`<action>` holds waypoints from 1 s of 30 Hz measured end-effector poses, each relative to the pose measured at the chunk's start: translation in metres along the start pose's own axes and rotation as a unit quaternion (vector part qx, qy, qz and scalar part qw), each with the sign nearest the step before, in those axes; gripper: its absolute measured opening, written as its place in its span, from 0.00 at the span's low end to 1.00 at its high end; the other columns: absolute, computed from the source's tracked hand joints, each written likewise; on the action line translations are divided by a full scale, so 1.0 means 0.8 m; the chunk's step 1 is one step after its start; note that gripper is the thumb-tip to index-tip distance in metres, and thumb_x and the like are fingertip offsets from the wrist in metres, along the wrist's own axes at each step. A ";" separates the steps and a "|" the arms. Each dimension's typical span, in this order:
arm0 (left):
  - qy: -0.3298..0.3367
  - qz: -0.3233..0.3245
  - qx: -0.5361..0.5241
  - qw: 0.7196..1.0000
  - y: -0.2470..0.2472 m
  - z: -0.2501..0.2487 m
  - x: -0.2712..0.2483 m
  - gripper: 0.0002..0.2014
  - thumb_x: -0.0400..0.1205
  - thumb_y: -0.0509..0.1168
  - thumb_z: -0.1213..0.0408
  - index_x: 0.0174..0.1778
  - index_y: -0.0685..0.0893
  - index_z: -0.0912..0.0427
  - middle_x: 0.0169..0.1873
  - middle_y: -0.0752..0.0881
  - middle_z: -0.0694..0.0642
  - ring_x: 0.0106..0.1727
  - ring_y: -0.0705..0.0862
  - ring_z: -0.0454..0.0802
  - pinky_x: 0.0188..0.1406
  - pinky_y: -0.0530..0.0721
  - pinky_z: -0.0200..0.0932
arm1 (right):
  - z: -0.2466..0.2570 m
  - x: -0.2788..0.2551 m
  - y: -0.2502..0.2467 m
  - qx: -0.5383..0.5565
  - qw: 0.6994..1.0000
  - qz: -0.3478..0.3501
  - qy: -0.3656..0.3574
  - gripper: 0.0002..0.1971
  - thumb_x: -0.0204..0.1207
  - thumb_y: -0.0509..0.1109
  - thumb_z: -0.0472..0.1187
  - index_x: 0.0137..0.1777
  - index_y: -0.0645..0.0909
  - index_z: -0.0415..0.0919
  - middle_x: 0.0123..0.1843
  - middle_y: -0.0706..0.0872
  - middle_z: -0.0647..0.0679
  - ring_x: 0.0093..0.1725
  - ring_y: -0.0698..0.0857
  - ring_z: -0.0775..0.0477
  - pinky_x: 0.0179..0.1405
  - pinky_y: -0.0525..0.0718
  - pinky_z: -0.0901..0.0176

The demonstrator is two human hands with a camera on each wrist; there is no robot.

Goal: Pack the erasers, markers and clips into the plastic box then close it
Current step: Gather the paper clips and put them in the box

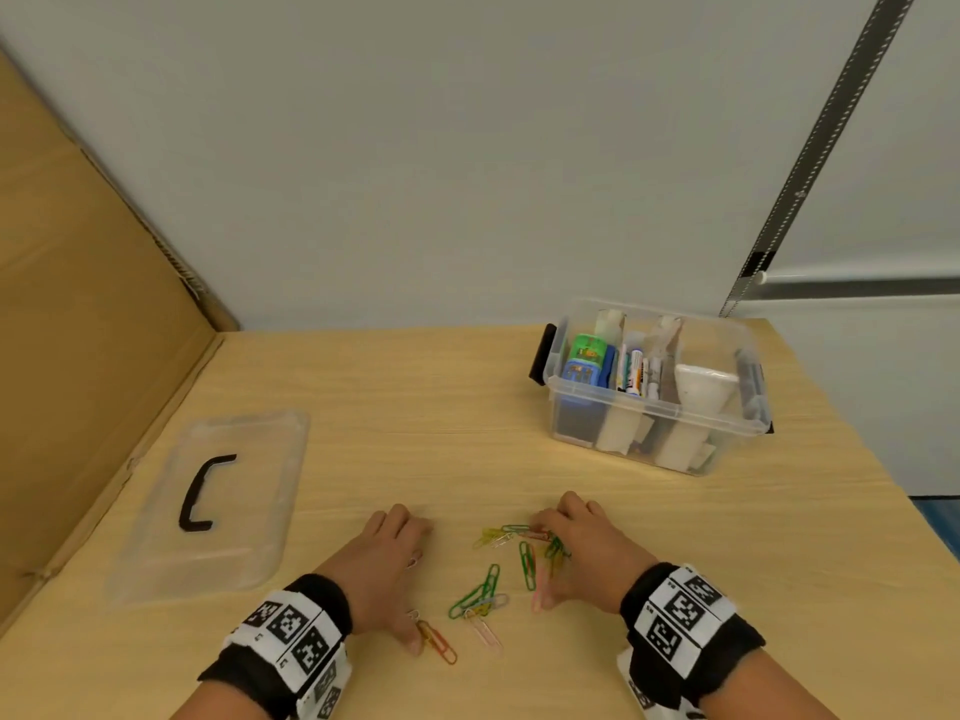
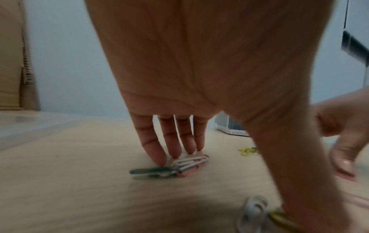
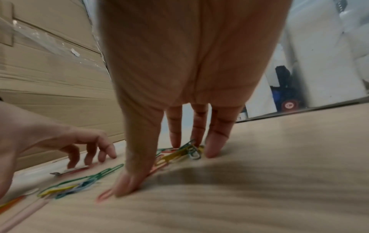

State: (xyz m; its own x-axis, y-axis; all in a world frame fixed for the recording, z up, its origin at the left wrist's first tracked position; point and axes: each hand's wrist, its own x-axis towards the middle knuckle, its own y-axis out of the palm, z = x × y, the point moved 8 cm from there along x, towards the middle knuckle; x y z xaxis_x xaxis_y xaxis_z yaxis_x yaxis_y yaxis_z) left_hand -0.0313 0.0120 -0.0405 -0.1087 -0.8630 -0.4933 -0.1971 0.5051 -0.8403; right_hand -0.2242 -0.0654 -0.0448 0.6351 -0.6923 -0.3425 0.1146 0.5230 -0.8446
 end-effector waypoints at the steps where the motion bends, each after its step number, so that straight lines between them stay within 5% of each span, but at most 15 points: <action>1: 0.002 -0.009 -0.013 1.000 0.001 0.000 0.000 0.53 0.57 0.80 0.43 0.75 0.60 0.52 0.65 0.63 0.48 0.65 0.63 0.46 0.70 0.70 0.41 | 0.003 0.002 -0.001 0.005 1.000 -0.004 -0.003 0.35 0.62 0.80 0.53 0.69 0.71 0.53 0.56 0.64 0.55 0.58 0.66 0.51 0.62 0.73 0.58; 9: 0.050 -0.073 -0.119 0.989 -0.008 -0.002 0.004 0.22 0.73 0.74 0.61 0.61 0.76 0.49 0.53 0.74 0.44 0.50 0.74 0.38 0.49 0.72 0.23 | 0.027 0.000 -0.004 -0.019 0.997 -0.076 0.000 0.12 0.78 0.67 0.45 0.59 0.77 0.43 0.59 0.72 0.47 0.54 0.75 0.48 0.54 0.77 0.61; 13: 0.033 -0.093 -0.100 0.990 -0.007 0.015 -0.004 0.24 0.71 0.75 0.54 0.61 0.76 0.48 0.51 0.71 0.40 0.52 0.73 0.38 0.56 0.76 0.31 | 0.033 0.001 -0.003 -0.078 0.994 -0.070 0.018 0.14 0.80 0.62 0.40 0.63 0.76 0.40 0.63 0.72 0.45 0.61 0.74 0.45 0.56 0.76 0.58; 19: 0.017 -0.127 -0.102 0.987 -0.011 0.023 -0.013 0.07 0.77 0.68 0.59 0.50 0.80 0.47 0.47 0.80 0.43 0.47 0.80 0.41 0.50 0.79 0.33 | 0.047 0.007 -0.001 -0.169 0.983 -0.065 0.032 0.19 0.79 0.55 0.26 0.68 0.73 0.37 0.66 0.73 0.40 0.63 0.75 0.42 0.49 0.76 0.53; 23: 0.015 -0.120 -0.060 0.991 -0.015 0.013 -0.005 0.08 0.78 0.65 0.59 0.53 0.82 0.51 0.49 0.81 0.47 0.50 0.82 0.46 0.52 0.80 0.39 | 0.050 0.013 -0.002 -0.181 0.981 -0.061 0.038 0.19 0.79 0.56 0.25 0.67 0.73 0.37 0.66 0.73 0.40 0.63 0.75 0.41 0.44 0.70 0.57; 30: 0.006 -0.121 0.066 0.990 -0.017 -0.002 0.007 0.11 0.82 0.57 0.64 0.58 0.78 0.58 0.56 0.80 0.56 0.56 0.81 0.56 0.49 0.77 0.45 | 0.052 0.013 -0.001 -0.136 0.987 -0.071 0.042 0.18 0.79 0.57 0.32 0.68 0.72 0.38 0.66 0.74 0.43 0.64 0.74 0.42 0.54 0.77 0.54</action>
State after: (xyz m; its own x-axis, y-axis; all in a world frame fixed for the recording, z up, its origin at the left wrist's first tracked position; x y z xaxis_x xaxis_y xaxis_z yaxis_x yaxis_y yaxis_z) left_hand -0.0305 0.0005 -0.0313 -0.0855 -0.9585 -0.2719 -0.0896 0.2792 -0.9560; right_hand -0.1857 -0.0524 -0.0301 0.5612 -0.7935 -0.2354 -0.0191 0.2720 -0.9621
